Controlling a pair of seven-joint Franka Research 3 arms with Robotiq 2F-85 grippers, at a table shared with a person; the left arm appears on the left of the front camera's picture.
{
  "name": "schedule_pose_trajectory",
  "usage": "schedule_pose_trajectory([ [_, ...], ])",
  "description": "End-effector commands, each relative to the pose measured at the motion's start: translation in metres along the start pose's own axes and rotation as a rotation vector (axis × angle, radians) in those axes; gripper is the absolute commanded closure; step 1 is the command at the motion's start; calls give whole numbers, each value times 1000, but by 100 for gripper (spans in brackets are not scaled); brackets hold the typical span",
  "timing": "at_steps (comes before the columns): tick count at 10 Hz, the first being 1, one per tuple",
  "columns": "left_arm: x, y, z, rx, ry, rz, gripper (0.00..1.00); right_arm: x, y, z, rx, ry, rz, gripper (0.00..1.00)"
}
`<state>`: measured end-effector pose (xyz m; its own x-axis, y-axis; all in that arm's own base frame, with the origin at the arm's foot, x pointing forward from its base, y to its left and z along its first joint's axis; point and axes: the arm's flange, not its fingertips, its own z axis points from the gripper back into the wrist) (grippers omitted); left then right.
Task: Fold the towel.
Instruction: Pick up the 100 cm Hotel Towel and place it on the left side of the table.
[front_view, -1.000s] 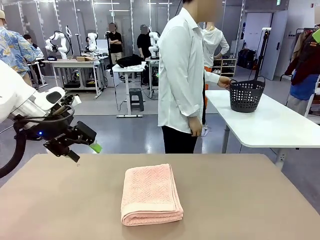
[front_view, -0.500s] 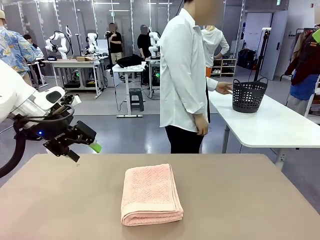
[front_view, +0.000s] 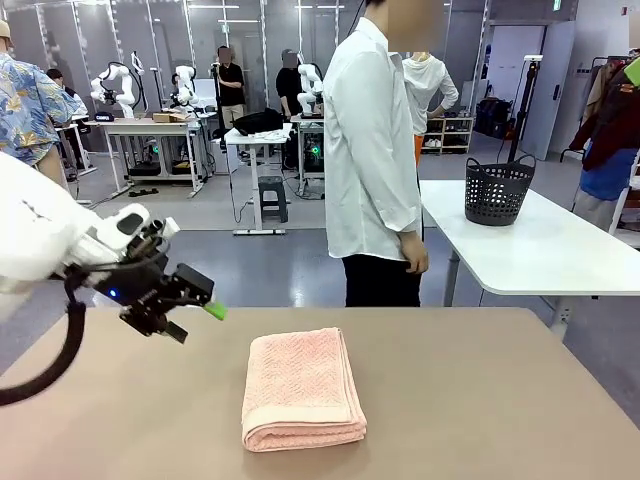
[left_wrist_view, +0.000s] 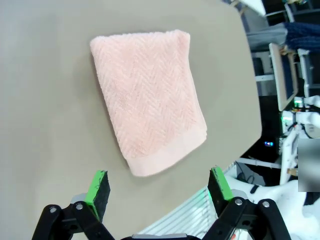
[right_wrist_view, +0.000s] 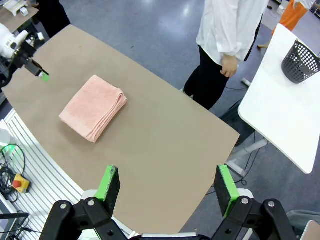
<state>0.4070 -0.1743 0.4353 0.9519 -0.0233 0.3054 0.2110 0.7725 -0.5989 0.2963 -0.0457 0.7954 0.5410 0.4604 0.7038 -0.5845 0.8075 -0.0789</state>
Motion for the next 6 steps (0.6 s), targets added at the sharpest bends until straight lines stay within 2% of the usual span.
schedule_pose_trajectory([
  [1,2,18,-35,-42,-84,0,0,0,0,1,0,1,1,5],
  [2,6,29,-46,-62,-102,29,0,0,0,1,0,1,1,5],
  [6,10,71,-97,-171,0,86,0,0,0,1,0,1,1,5],
])
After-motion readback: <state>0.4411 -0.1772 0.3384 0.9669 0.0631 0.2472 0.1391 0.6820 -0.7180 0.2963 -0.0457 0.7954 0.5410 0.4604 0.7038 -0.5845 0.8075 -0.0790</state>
